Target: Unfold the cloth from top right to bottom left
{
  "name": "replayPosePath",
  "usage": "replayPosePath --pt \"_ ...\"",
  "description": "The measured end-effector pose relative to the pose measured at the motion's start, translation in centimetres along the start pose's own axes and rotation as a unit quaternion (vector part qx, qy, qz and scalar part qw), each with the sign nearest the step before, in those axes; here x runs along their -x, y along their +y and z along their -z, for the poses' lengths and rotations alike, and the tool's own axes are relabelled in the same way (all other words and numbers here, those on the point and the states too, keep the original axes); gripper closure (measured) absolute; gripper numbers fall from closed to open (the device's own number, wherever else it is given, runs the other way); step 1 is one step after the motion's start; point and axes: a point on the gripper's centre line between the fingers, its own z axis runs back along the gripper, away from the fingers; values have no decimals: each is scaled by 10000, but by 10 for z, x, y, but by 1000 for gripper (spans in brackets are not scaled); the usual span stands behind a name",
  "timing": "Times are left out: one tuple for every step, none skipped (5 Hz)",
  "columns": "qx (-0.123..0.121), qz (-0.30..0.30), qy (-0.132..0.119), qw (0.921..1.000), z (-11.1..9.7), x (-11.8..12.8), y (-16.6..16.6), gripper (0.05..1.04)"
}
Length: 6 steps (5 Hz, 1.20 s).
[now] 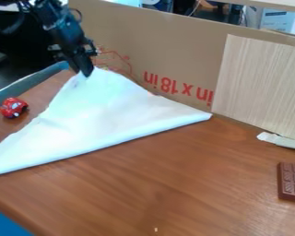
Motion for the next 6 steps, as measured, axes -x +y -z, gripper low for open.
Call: replayPosePath --pt "116 626 153 9979 -13 29 -30 1028" --pt "92 1155 211 9930 -15 56 -51 1028" --pt "54 1523 311 9878 -13 85 -57 1028" --pt "-3 1899 420 9809 -16 116 -64 1028" --pt "-79 2196 513 9742 -23 150 -69 1028" --pt "-84 2404 667 9683 -29 172 -75 1028"
